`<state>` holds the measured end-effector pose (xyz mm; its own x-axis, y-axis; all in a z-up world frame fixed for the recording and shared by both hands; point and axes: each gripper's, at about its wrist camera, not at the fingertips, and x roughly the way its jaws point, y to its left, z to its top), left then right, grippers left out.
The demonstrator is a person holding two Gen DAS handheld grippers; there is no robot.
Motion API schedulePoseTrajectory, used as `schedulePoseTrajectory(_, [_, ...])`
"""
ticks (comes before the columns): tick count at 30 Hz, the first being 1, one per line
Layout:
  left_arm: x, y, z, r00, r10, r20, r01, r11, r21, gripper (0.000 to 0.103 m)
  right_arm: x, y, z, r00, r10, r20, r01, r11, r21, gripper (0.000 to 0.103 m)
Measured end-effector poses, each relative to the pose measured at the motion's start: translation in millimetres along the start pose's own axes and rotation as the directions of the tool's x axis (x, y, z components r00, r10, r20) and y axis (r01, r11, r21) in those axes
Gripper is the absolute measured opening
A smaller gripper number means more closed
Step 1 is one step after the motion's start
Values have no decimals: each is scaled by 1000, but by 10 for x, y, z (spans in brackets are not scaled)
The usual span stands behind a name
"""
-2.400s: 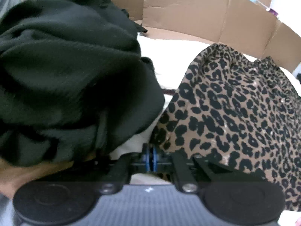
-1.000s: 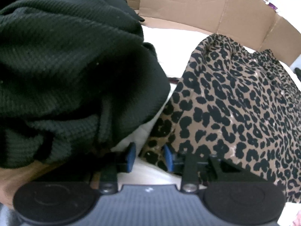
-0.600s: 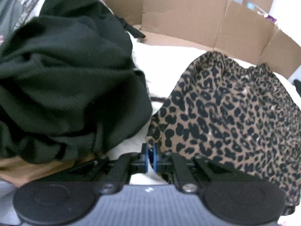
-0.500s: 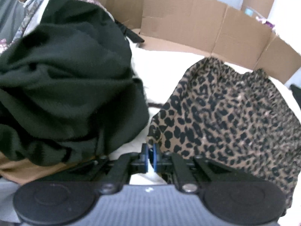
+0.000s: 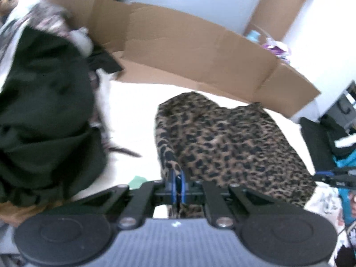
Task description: Fold clothes
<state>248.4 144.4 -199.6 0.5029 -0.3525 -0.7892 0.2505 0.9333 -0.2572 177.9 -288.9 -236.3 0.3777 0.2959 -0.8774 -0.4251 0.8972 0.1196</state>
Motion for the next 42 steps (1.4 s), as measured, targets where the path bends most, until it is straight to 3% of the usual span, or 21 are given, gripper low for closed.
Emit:
schedulePoseTrajectory(6, [37, -380, 109, 999, -34, -9, 35, 999, 30, 5, -115, 265, 182, 999, 40, 21, -40, 999, 13, 35])
schedulePoseTrajectory(12, [207, -657, 234, 995, -74, -62, 70, 996, -55, 5, -234, 505, 272, 994, 67, 91, -68, 998, 6, 40])
schedulePoseTrajectory(24, [412, -1311, 442, 984, -127, -128, 122, 991, -48, 5, -173, 1079, 402, 953, 266, 142, -256, 963, -83, 40])
schedulePoseTrajectory(30, [473, -1606, 499, 977, -144, -156, 141, 990, -26, 5, -169, 1037, 356, 935, 315, 162, -306, 949, -76, 40])
schedulePoseTrajectory(42, [628, -1964, 432, 959, -188, -210, 187, 982, -22, 5, -159, 809, 237, 919, 317, 235, -329, 944, 14, 46])
